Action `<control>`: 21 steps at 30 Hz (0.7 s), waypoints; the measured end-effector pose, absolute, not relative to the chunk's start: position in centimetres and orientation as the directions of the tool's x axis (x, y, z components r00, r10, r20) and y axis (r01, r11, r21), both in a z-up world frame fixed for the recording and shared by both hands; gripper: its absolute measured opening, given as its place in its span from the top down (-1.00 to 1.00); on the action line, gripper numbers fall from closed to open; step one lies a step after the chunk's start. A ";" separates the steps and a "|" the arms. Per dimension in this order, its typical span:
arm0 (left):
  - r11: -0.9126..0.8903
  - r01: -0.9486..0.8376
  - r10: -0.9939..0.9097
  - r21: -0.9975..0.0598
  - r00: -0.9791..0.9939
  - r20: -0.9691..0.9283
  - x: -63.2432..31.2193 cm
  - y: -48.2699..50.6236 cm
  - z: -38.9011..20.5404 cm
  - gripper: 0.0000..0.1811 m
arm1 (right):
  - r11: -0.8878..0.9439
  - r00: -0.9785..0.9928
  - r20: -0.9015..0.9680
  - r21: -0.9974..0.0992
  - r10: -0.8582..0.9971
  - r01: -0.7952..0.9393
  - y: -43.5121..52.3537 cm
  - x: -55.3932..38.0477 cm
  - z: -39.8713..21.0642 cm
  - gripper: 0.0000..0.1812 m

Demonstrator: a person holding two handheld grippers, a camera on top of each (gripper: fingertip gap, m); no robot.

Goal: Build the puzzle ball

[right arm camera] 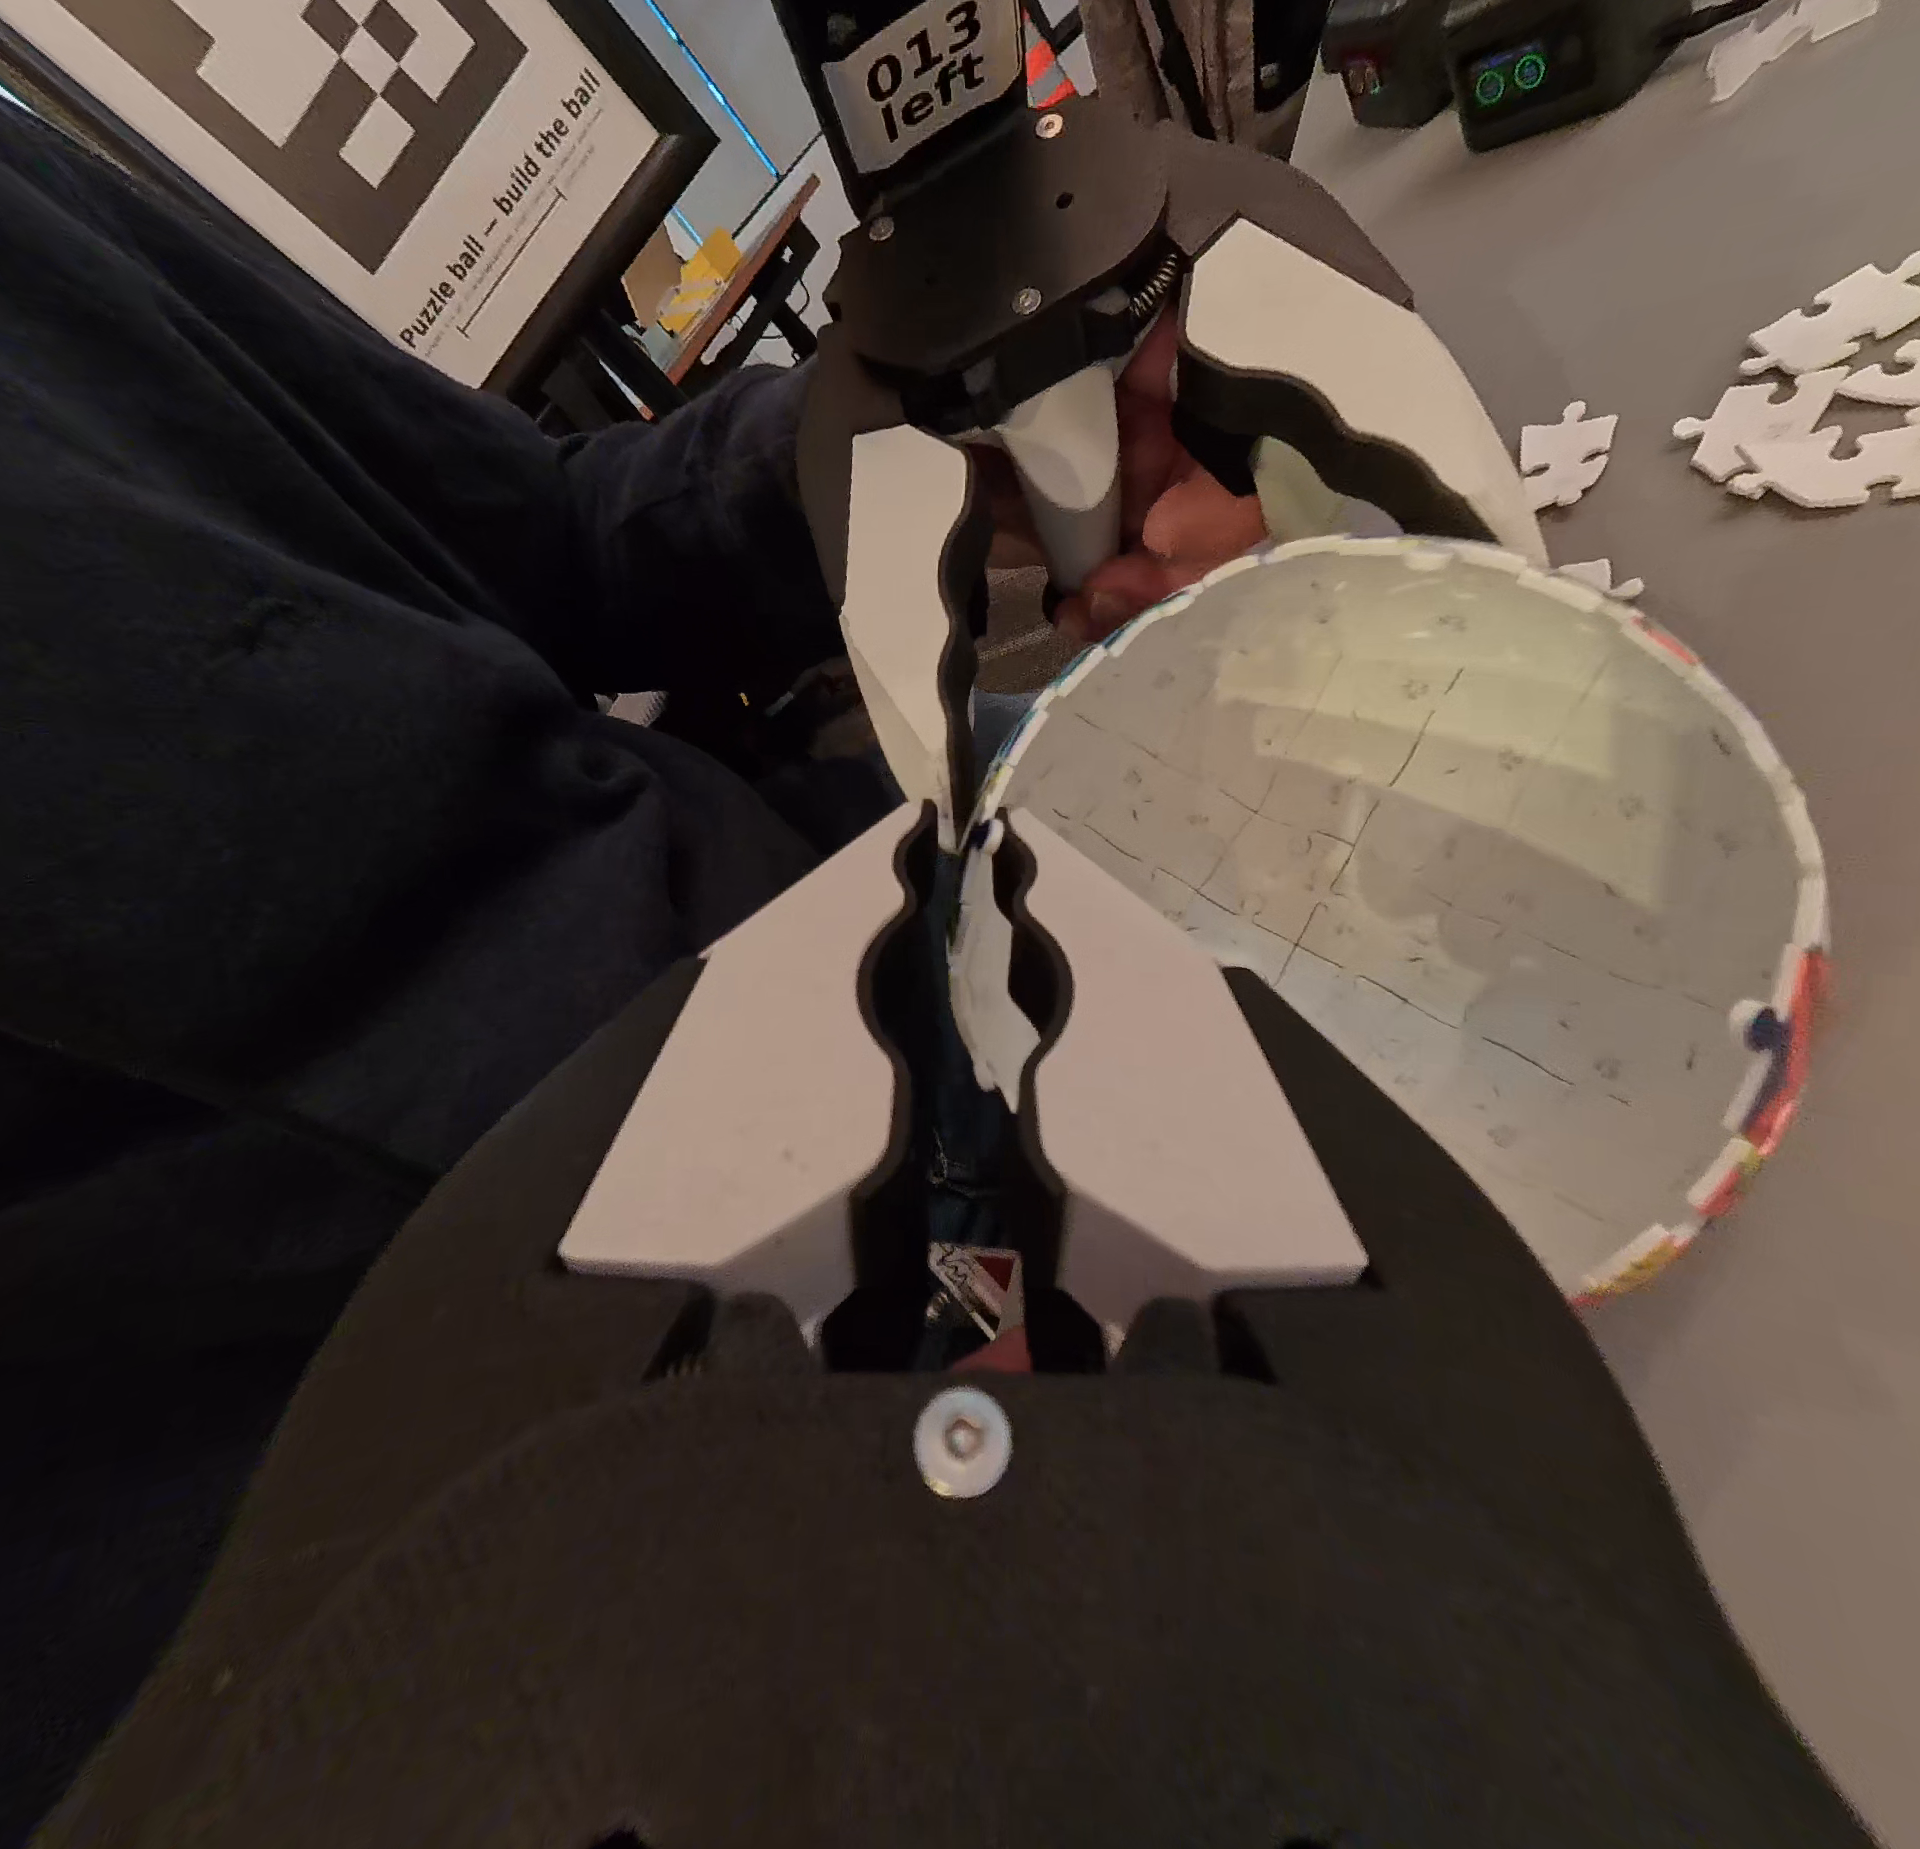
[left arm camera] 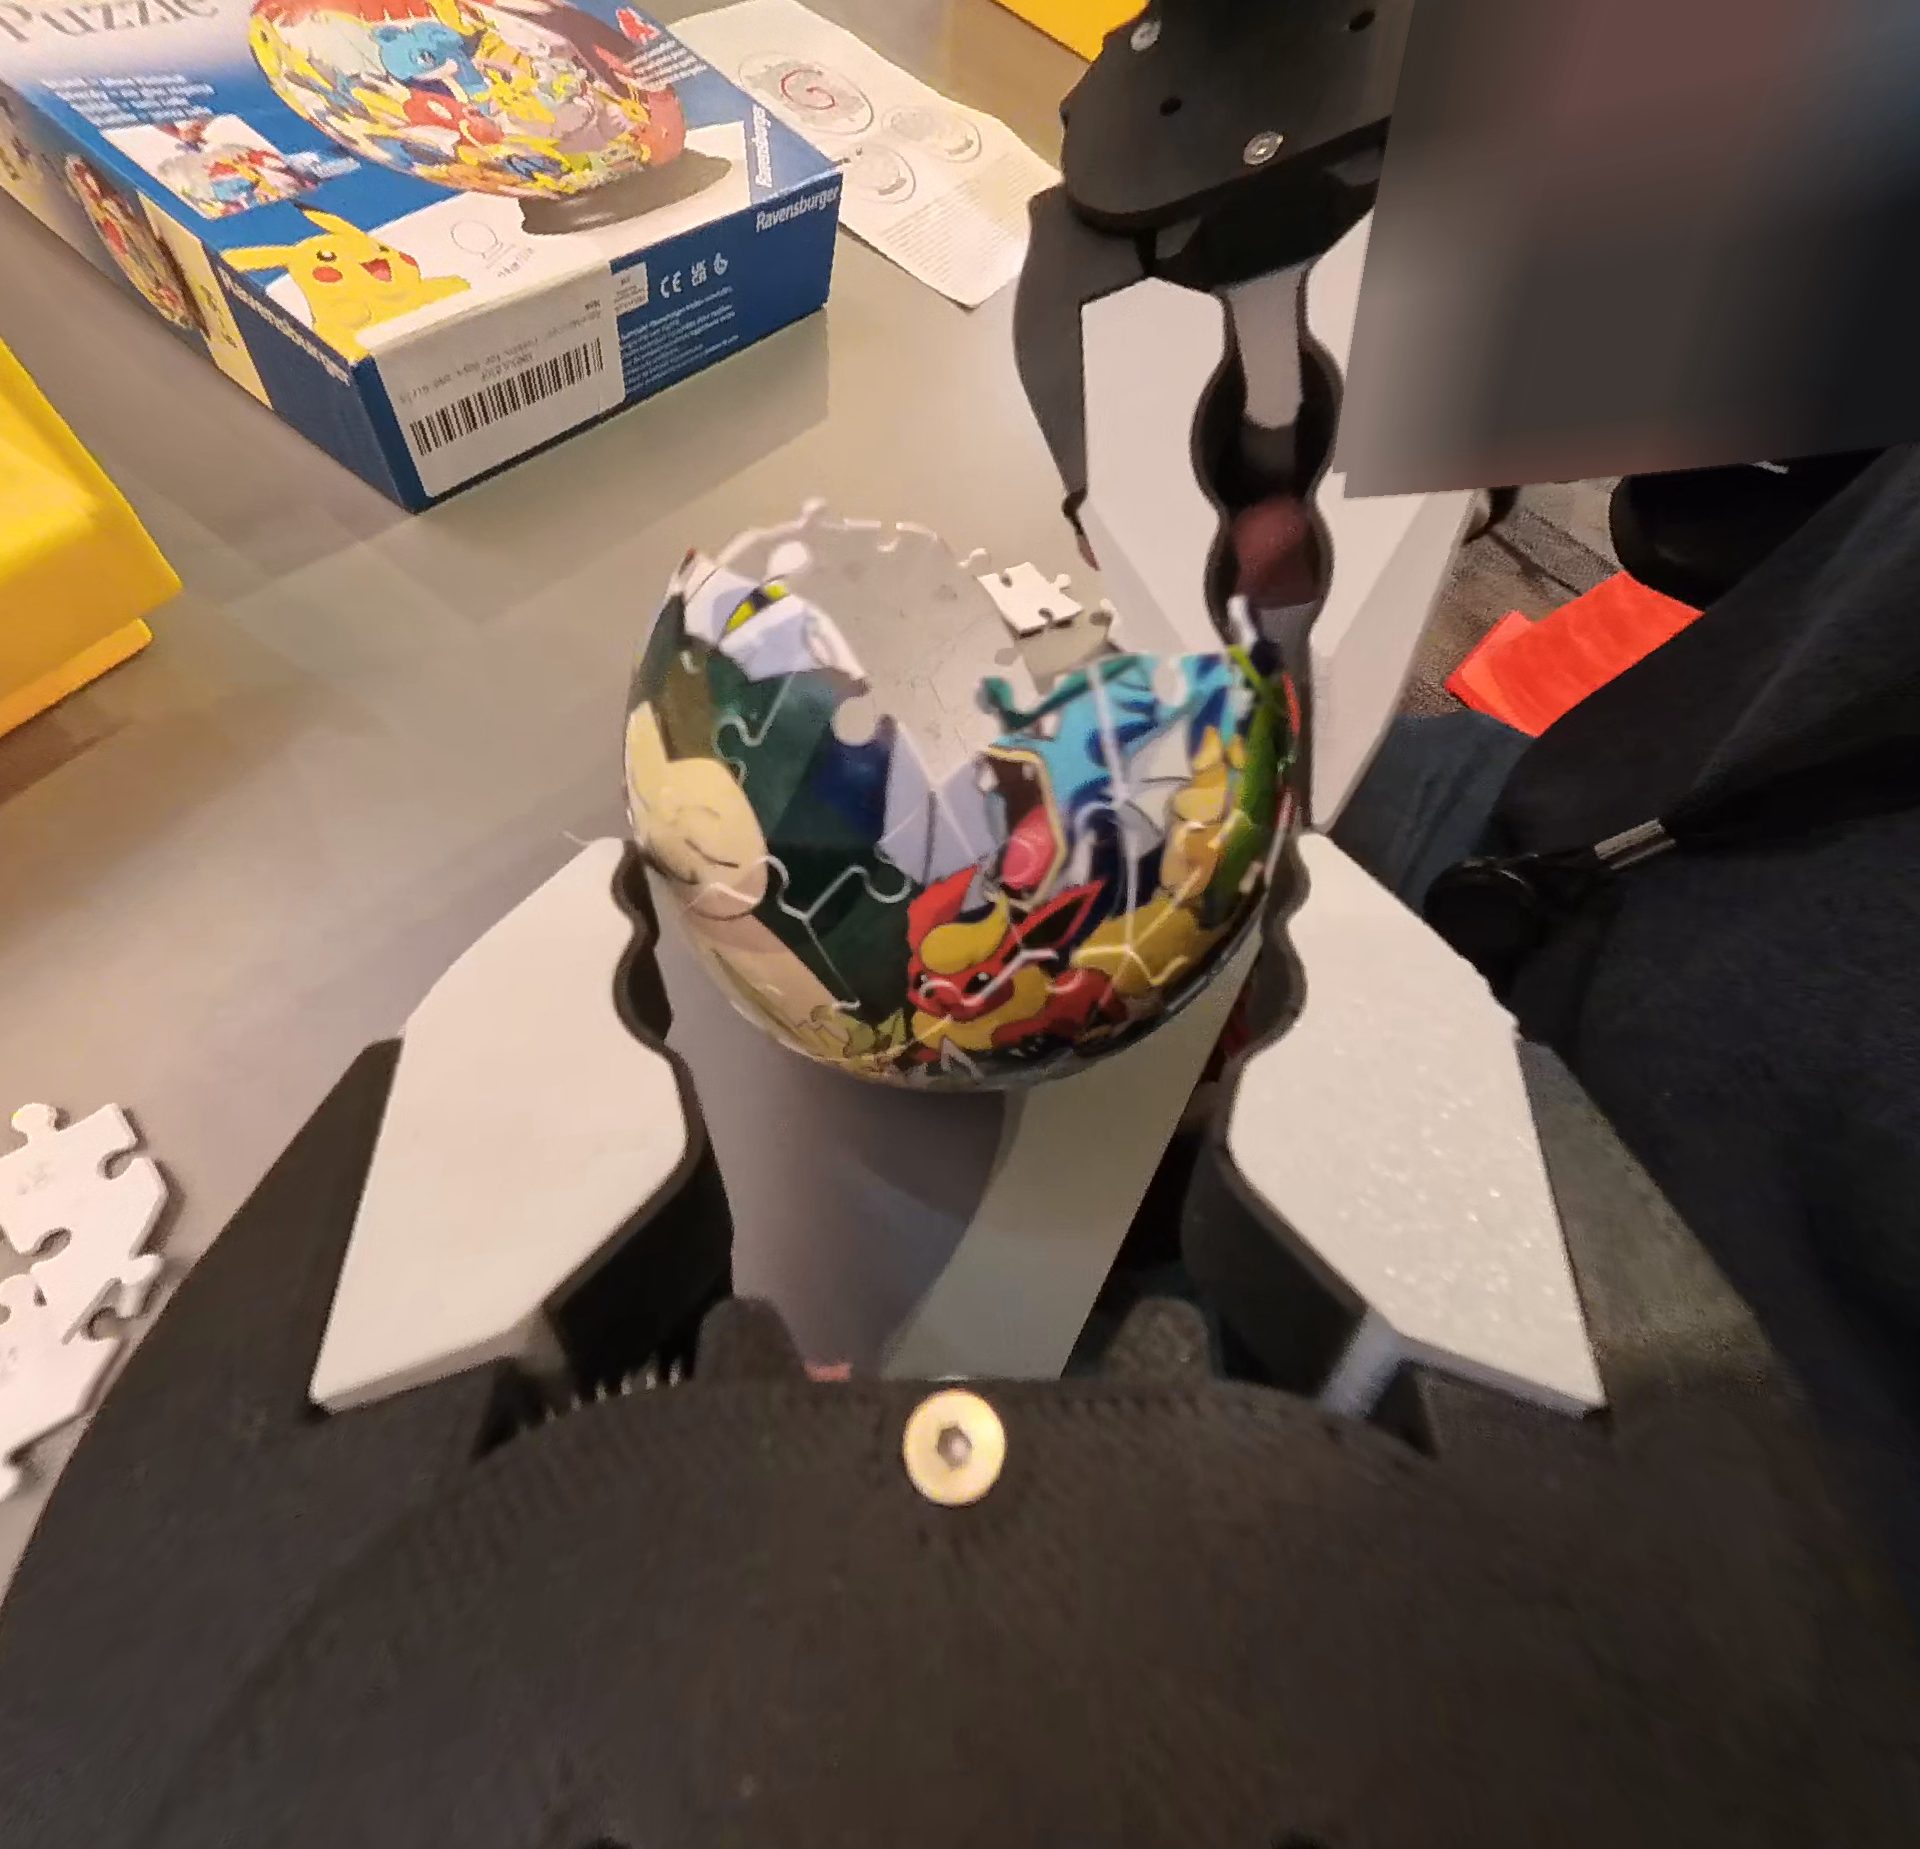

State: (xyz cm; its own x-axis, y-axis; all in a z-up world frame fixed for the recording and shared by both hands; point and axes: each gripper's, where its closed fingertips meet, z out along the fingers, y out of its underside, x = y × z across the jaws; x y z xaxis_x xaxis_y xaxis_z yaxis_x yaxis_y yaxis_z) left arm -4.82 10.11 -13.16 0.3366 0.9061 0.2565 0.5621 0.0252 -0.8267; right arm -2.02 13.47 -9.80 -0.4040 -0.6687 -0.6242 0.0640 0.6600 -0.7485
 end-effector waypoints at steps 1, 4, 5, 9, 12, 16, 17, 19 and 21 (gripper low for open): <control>0.028 0.557 0.906 -0.830 0.337 0.257 -4.7 10.0 -12.9 -0.21 | 0.659 -0.408 -0.621 -0.750 -0.669 0.062 13.4 -2.1 -9.8 0.90; 0.041 0.554 0.911 -0.832 0.321 0.259 -4.7 9.5 -12.8 -0.20 | 0.658 -0.401 -0.621 -0.751 -0.674 0.058 13.5 -2.0 -9.7 0.88; 0.042 0.554 0.913 -0.832 0.317 0.257 -4.7 9.4 -12.8 -0.21 | 0.658 -0.399 -0.621 -0.751 -0.674 0.057 13.5 -1.9 -9.7 0.88; 0.064 0.546 0.908 -0.836 0.315 0.276 -4.6 9.2 -12.7 -0.20 | 0.655 -0.402 -0.619 -0.753 -0.675 0.059 13.4 -1.8 -9.8 0.89; 0.114 0.524 0.895 -0.844 0.314 0.315 -4.5 9.0 -12.1 -0.19 | 0.659 -0.396 -0.627 -0.749 -0.671 0.069 13.3 -1.8 -9.7 0.88; 0.128 0.525 0.899 -0.841 0.296 0.322 -4.5 8.5 -12.4 -0.19 | 0.659 -0.395 -0.628 -0.749 -0.671 0.070 13.1 -1.8 -9.6 0.86; 0.132 0.524 0.899 -0.841 0.294 0.325 -4.5 8.5 -12.5 -0.19 | 0.659 -0.394 -0.628 -0.749 -0.671 0.070 13.1 -1.8 -9.6 0.87; 0.136 0.520 0.896 -0.843 0.297 0.329 -4.5 8.5 -12.5 -0.19 | 0.661 -0.387 -0.634 -0.746 -0.669 0.079 13.1 -1.8 -9.6 0.86; 0.150 0.513 0.892 -0.845 0.299 0.339 -4.4 8.3 -12.4 -0.18 | 0.660 -0.387 -0.634 -0.747 -0.670 0.081 13.0 -1.7 -9.6 0.86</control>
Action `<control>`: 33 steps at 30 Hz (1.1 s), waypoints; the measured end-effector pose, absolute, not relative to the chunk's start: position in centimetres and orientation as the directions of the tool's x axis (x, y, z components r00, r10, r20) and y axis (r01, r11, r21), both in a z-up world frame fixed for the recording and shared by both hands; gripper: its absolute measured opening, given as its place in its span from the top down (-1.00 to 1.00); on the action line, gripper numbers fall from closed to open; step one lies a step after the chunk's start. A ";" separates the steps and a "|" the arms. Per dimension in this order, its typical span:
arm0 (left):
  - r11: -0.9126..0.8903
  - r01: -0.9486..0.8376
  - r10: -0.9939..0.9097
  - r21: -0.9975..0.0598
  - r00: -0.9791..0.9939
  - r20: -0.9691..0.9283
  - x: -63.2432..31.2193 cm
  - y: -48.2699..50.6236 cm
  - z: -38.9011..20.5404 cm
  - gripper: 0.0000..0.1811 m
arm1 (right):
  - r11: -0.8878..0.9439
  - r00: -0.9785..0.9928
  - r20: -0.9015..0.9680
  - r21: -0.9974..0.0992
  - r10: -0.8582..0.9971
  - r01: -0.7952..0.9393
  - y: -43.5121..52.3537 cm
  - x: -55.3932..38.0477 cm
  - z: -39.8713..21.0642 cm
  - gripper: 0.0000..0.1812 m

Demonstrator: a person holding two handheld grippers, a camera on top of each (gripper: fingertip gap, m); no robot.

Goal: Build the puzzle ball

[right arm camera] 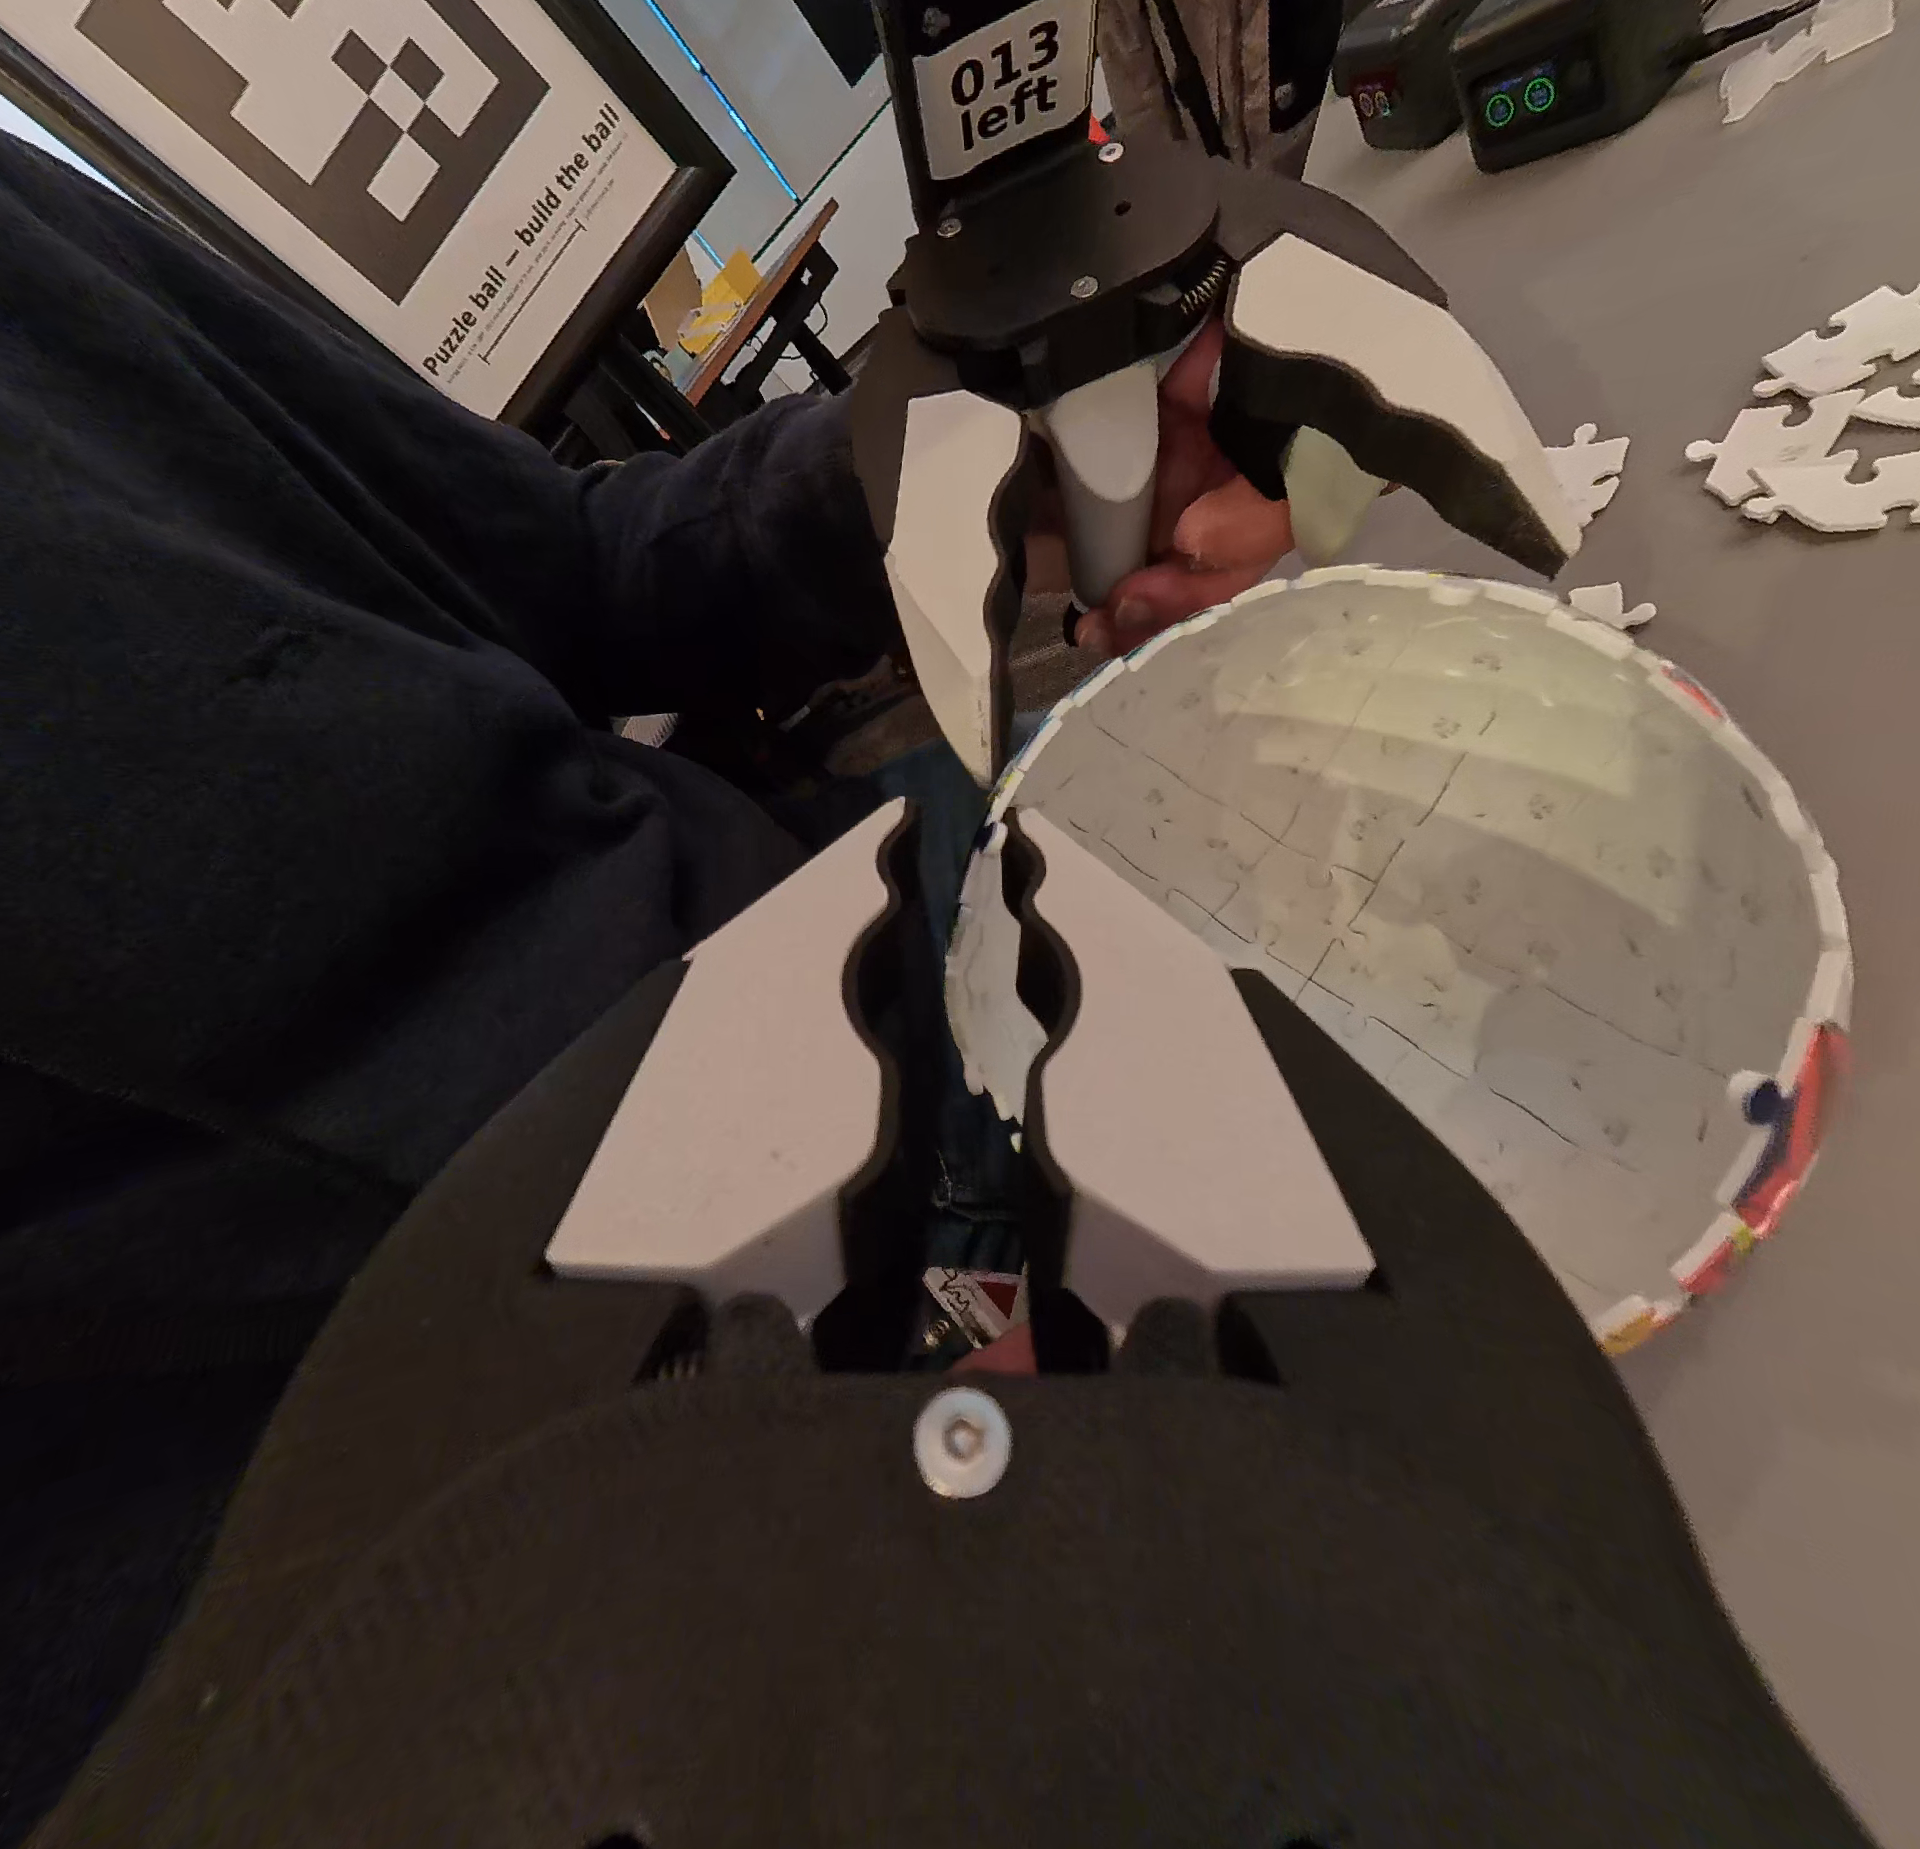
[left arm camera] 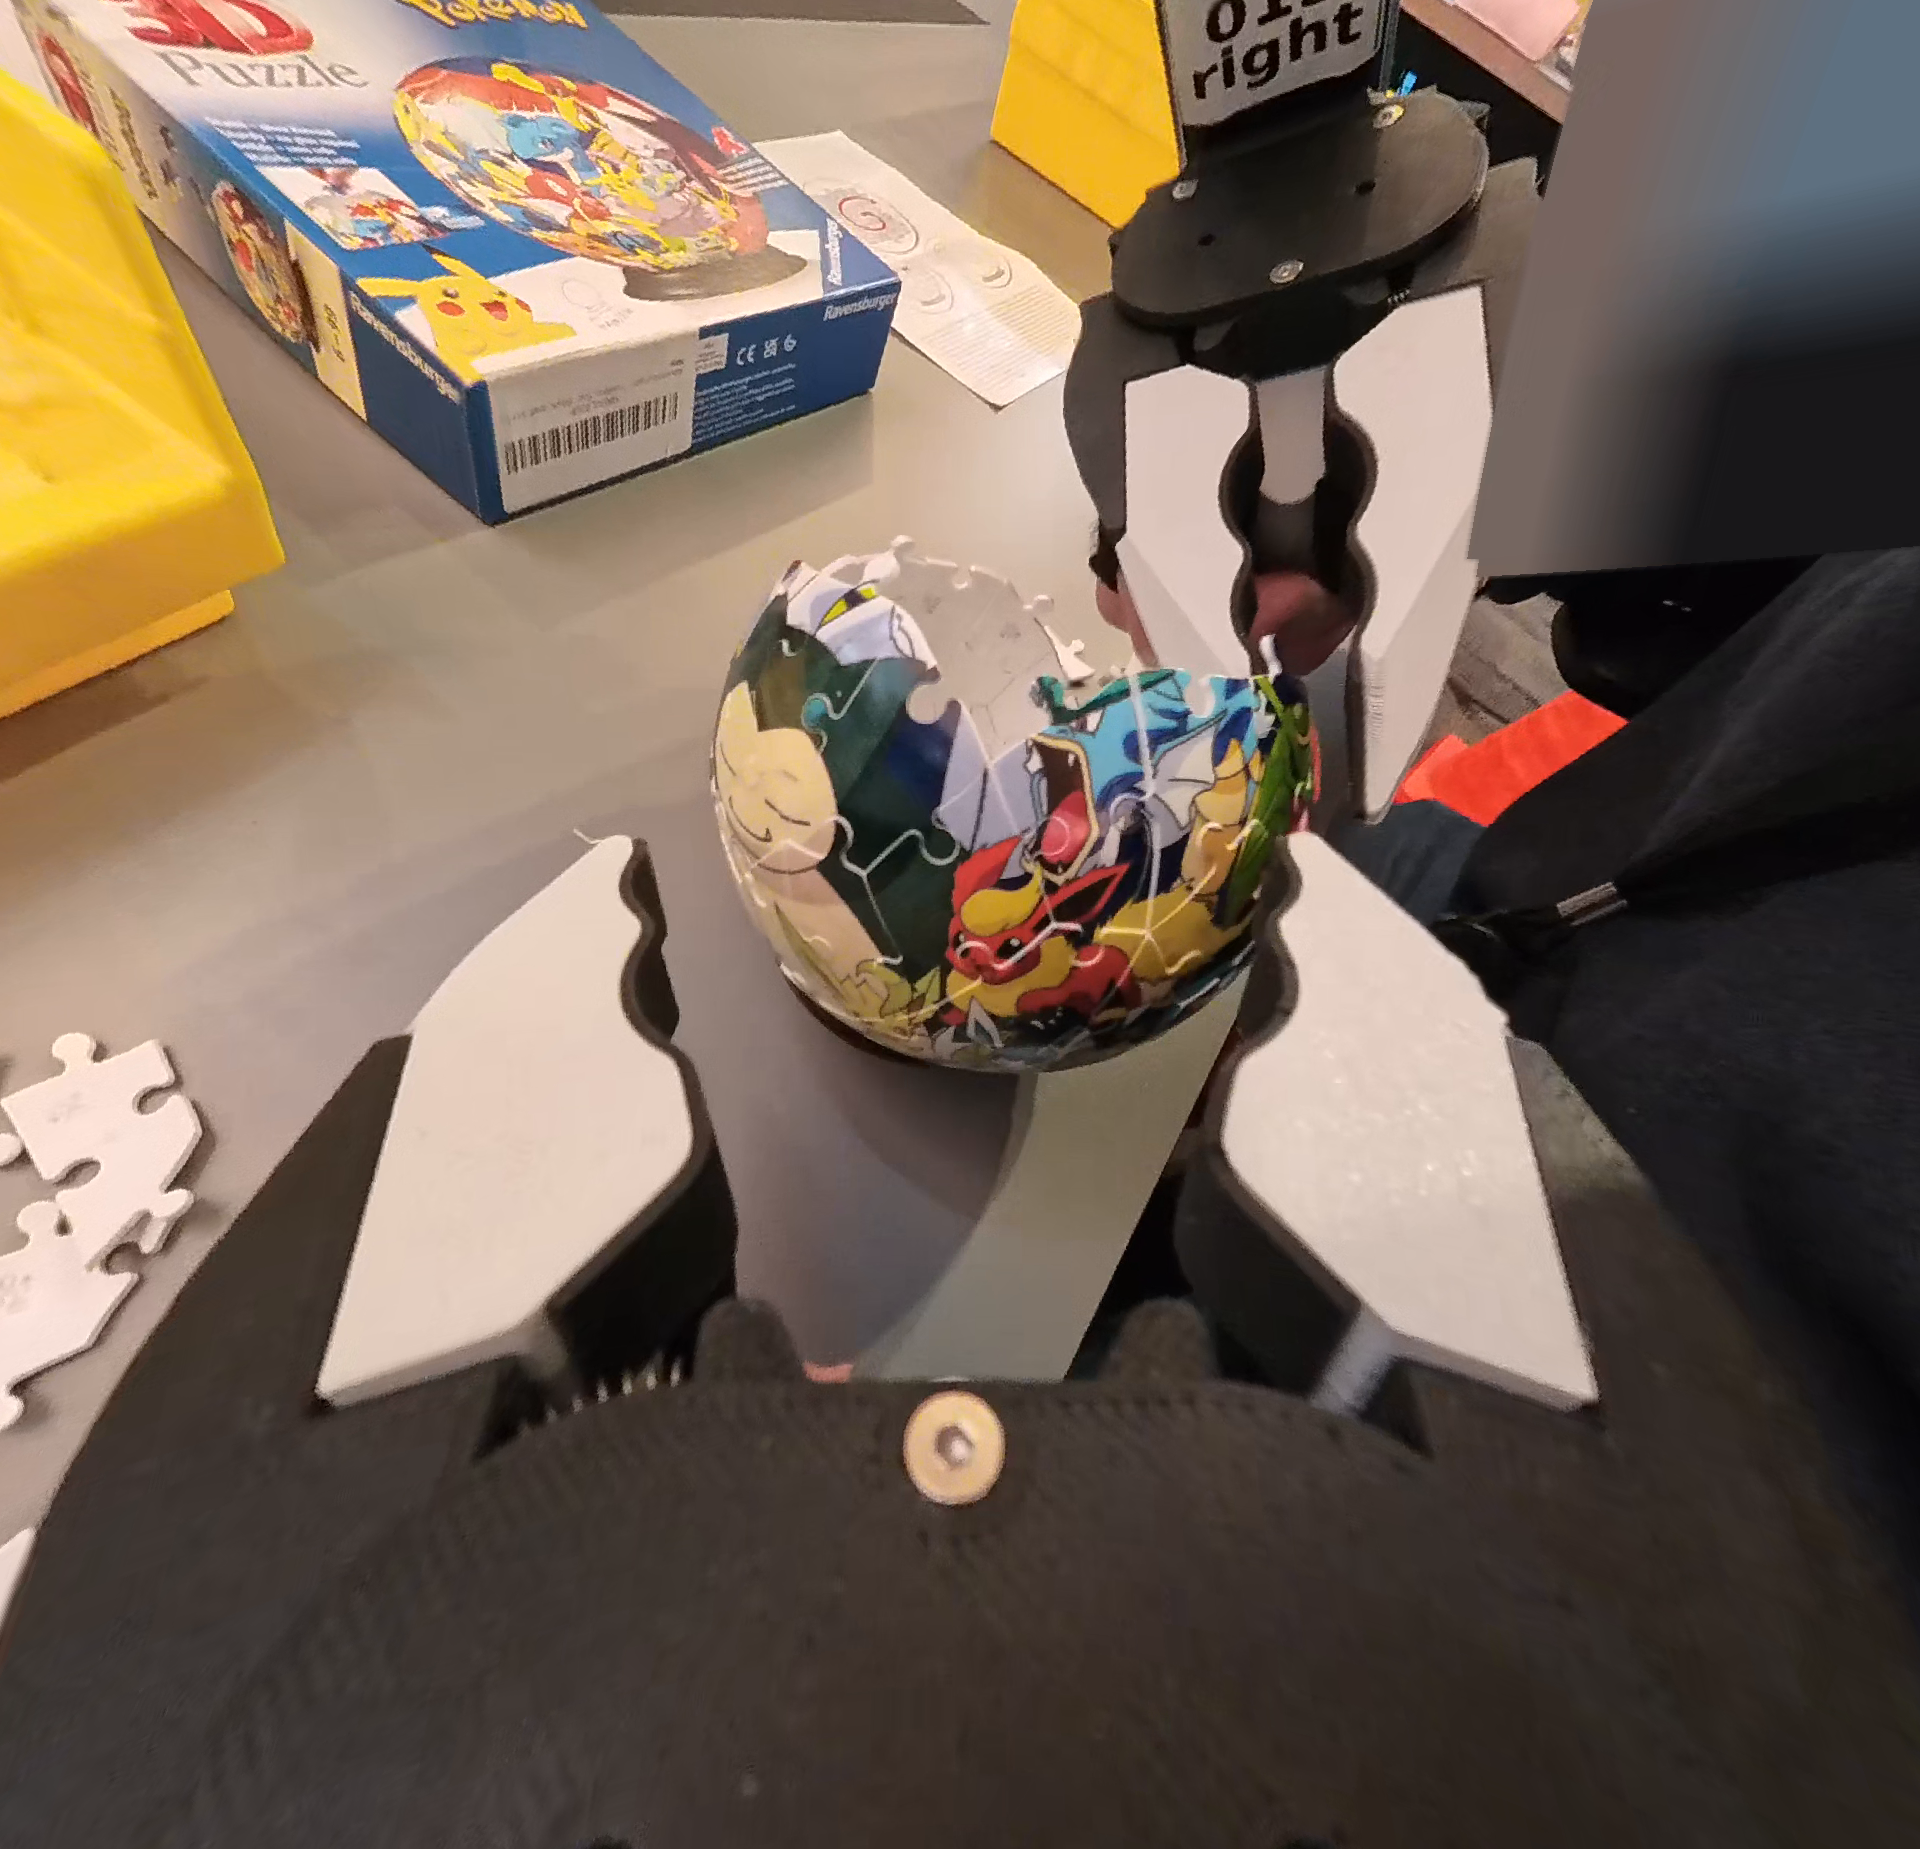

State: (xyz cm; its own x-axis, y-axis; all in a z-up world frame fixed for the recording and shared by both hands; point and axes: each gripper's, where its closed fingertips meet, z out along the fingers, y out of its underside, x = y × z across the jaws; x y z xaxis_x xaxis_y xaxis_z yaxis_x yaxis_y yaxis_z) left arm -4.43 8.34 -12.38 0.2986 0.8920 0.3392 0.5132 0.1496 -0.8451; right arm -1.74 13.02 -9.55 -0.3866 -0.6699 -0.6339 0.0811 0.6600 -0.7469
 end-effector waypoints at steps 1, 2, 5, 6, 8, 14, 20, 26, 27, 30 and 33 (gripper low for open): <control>0.162 0.509 0.889 -0.845 0.296 0.349 -4.4 8.2 -12.3 -0.18 | 0.659 -0.386 -0.634 -0.747 -0.671 0.081 13.0 -1.7 -9.5 0.85; 0.169 0.508 0.889 -0.845 0.292 0.353 -4.4 8.1 -12.4 -0.18 | 0.658 -0.386 -0.632 -0.749 -0.672 0.080 13.0 -1.7 -9.5 0.84; 0.172 0.507 0.888 -0.845 0.291 0.355 -4.4 8.1 -12.4 -0.18 | 0.658 -0.384 -0.632 -0.749 -0.673 0.080 13.0 -1.7 -9.5 0.85; 0.172 0.506 0.888 -0.845 0.292 0.356 -4.4 8.1 -12.4 -0.18 | 0.658 -0.384 -0.633 -0.749 -0.673 0.081 13.0 -1.7 -9.5 0.86; 0.171 0.506 0.888 -0.846 0.293 0.354 -4.5 8.1 -12.4 -0.18 | 0.658 -0.384 -0.633 -0.748 -0.672 0.082 13.0 -1.7 -9.5 0.86; 0.166 0.507 0.890 -0.846 0.293 0.350 -4.5 8.2 -12.4 -0.20 | 0.656 -0.387 -0.629 -0.751 -0.674 0.076 13.1 -1.6 -9.5 0.87; 0.165 0.507 0.891 -0.846 0.292 0.348 -4.6 8.2 -12.4 -0.20 | 0.655 -0.390 -0.625 -0.752 -0.676 0.070 13.1 -1.6 -9.5 0.87; 0.162 0.509 0.891 -0.845 0.293 0.347 -4.6 8.3 -12.4 -0.20 | 0.654 -0.393 -0.624 -0.753 -0.675 0.071 13.0 -1.7 -9.5 0.87; 0.161 0.509 0.891 -0.846 0.293 0.346 -4.6 8.3 -12.4 -0.20 | 0.658 -0.389 -0.630 -0.749 -0.672 0.078 13.0 -1.8 -9.5 0.86; 0.157 0.504 0.896 -0.849 0.290 0.337 -4.5 8.2 -12.3 -0.16 | 0.658 -0.393 -0.634 -0.748 -0.666 0.089 12.8 -2.0 -9.3 0.80; 0.157 0.506 0.895 -0.848 0.291 0.339 -4.3 8.2 -12.2 -0.18 | 0.656 -0.411 -0.635 -0.747 -0.654 0.109 12.7 -2.9 -9.0 0.76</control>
